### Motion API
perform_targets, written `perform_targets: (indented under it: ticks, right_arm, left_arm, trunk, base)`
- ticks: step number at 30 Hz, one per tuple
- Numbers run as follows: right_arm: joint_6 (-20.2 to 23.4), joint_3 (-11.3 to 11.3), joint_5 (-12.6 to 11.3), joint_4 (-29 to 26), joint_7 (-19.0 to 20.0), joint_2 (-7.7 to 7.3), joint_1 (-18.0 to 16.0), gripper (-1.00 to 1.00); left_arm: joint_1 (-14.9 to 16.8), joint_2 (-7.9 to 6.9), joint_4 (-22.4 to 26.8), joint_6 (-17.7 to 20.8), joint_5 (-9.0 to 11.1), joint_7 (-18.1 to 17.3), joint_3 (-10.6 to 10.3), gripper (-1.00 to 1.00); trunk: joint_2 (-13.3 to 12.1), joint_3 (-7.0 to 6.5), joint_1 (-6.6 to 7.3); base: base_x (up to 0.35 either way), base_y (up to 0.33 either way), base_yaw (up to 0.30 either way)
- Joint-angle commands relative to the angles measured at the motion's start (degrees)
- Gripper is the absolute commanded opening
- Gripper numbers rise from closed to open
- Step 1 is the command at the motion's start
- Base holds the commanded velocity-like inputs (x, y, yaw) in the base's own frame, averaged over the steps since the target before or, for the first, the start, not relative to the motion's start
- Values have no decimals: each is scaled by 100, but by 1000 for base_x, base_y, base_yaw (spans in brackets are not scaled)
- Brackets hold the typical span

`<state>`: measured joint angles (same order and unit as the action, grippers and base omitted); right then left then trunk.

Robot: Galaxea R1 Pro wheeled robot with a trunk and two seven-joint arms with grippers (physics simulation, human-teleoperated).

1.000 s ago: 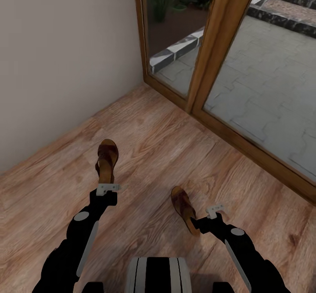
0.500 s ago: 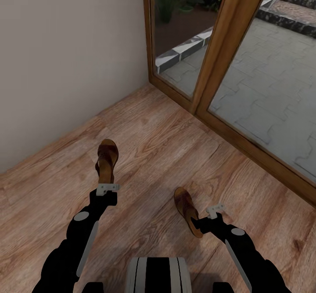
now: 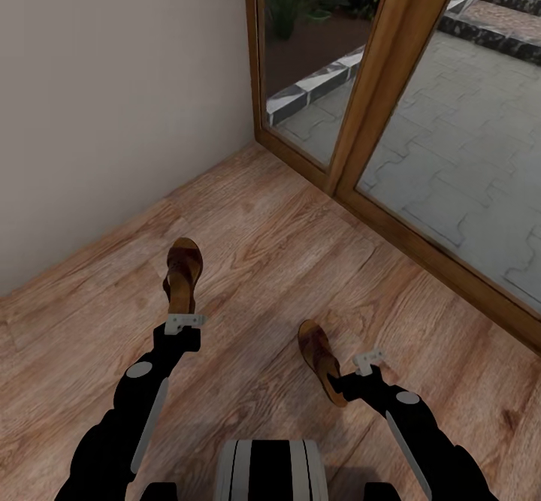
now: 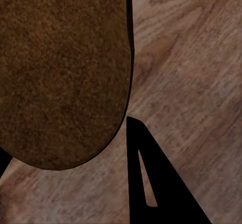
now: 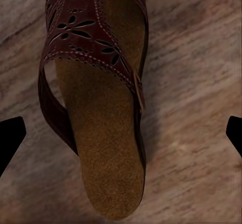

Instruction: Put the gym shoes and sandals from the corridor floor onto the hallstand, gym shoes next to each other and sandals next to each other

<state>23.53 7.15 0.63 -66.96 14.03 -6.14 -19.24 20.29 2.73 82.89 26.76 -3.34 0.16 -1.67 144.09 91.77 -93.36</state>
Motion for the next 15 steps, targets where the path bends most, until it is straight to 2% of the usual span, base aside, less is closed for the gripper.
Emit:
perform_targets:
  ticks: [1, 8, 15]
  right_arm:
    - [29, 6, 7, 14, 12, -3, 2, 100]
    - [30, 7, 15, 455, 12, 1, 13, 100]
    - [29, 6, 22, 517, 12, 7, 16, 100]
  left_arm:
    - [2, 3, 8, 32, -35, 2, -2, -100]
    - [2, 0, 8, 31, -35, 2, -5, -100]
    - [2, 2, 8, 31, -35, 2, -1, -100]
  trunk:
    - [1, 3, 1]
    - [1, 3, 1]
    - [1, 3, 1]
  base:
    - [0, 0, 0]
    - [0, 0, 0]
    - [0, 0, 0]
